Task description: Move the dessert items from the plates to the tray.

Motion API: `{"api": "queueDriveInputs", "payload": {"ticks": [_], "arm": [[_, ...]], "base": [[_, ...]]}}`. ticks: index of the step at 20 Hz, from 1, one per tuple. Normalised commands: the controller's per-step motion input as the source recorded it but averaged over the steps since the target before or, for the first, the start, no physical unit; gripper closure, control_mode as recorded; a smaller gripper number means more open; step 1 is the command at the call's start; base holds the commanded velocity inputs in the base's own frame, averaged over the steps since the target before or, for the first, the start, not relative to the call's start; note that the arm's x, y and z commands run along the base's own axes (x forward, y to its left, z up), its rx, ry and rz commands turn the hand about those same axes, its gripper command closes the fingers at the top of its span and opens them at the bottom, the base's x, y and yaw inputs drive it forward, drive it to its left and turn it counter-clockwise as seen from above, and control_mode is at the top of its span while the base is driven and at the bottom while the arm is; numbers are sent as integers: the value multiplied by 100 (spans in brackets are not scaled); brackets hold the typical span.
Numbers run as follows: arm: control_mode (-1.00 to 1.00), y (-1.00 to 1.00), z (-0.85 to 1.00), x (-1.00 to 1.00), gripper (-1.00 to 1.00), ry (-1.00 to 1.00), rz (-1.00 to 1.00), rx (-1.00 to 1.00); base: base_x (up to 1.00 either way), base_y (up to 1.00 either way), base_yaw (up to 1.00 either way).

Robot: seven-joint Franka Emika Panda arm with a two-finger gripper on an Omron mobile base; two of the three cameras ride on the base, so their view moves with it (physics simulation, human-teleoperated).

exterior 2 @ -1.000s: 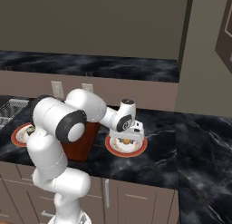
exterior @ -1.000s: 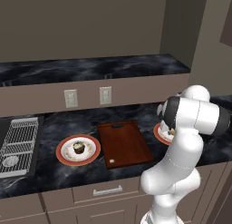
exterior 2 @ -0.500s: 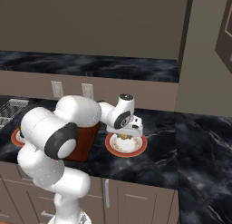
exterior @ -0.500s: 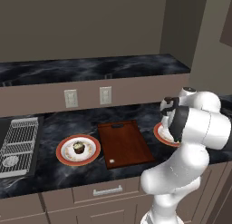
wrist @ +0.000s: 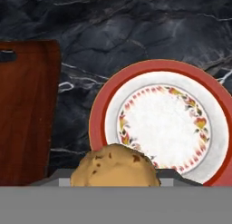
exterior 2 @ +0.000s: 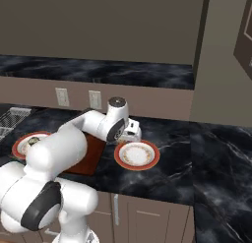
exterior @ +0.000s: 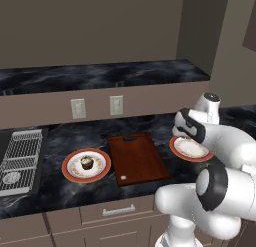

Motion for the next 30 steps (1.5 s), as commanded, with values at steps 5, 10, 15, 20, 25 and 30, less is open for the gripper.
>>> {"api": "queueDriveInputs", "payload": {"ticks": [5, 10, 15, 20, 25, 30], "arm": [[-100, 78, 54, -1, 100, -9, 0, 0], [-100, 98, 17, 0, 100, -6, 0, 0], [-100, 91, 2, 0, 100, -1, 0, 0], [-100, 53, 0, 7, 100, 0, 0, 0], [-100, 0, 0, 46, 100, 0, 0, 0], [-100, 0, 0, 38, 100, 1, 0, 1]], "base": [[0, 0, 0], [0, 0, 0], [0, 0, 0], [0, 0, 0], [0, 0, 0], [0, 0, 0]]}}
